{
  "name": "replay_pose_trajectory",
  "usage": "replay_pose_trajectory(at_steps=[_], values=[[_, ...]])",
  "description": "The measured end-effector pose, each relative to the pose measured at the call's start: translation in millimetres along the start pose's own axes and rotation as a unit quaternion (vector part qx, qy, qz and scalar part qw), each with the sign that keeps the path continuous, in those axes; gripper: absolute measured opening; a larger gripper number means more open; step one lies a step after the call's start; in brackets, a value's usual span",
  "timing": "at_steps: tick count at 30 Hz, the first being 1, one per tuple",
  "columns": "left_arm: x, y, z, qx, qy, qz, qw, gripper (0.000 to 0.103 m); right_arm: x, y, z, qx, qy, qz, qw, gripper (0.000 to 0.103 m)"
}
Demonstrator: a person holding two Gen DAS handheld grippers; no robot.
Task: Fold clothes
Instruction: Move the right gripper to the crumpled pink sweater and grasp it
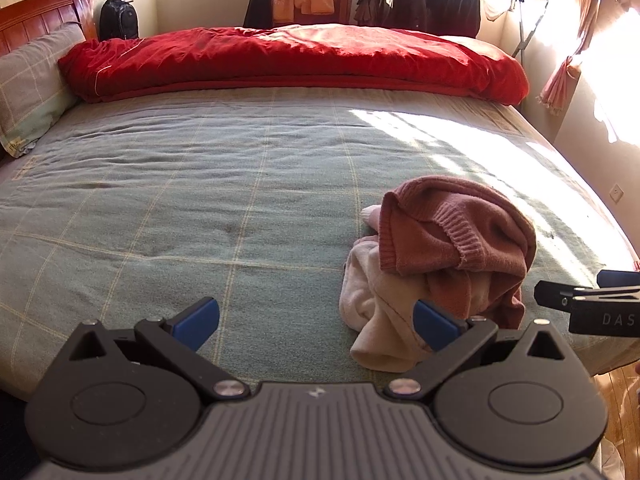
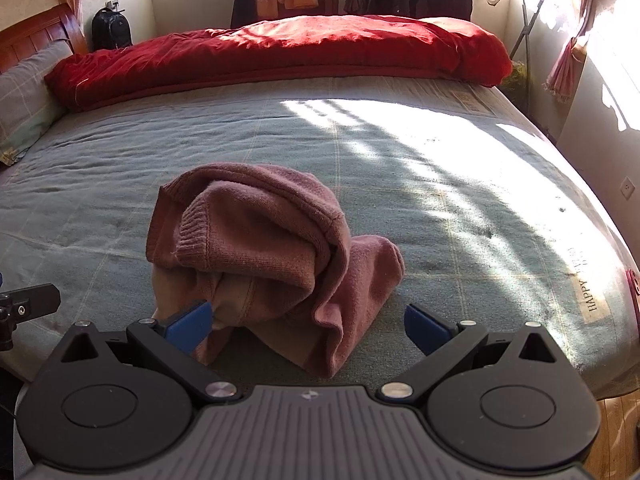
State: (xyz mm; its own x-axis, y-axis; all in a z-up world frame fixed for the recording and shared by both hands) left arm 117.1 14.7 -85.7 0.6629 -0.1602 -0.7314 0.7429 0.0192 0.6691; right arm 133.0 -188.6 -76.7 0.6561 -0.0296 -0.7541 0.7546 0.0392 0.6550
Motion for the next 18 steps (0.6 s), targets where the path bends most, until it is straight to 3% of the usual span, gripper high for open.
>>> replay_pose_trajectory(at_steps=[6,10,18], values=[[7,12,8,0.008,-0.030,0.013,0.9994,0.102,3,27,2,-0.023,0.009,0.024,0.999,0.103],[14,11,13,0.028,-0.025,0.011,0.9992,0.102,9,31,-3,-0.036,0.032,0.022,0.999,0.103],[37,2,18,0.024,-0.010,-0.053,0.9983,0.102,17,30,-14,-0.040,0.073,0.025,0.996,0.103]])
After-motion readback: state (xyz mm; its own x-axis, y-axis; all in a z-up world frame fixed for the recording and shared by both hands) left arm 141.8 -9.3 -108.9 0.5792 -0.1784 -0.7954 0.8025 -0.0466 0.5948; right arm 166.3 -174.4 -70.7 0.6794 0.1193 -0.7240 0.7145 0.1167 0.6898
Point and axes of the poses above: each gripper's, at about its wrist camera, not at the fingertips, and x roughly the way its jaws point, z to its right, y to its top, the point moved 10 cm from there along x, roughly the way its jaws point, and after that the axes turned 6 degrees about -y, right-handed, at the moved point
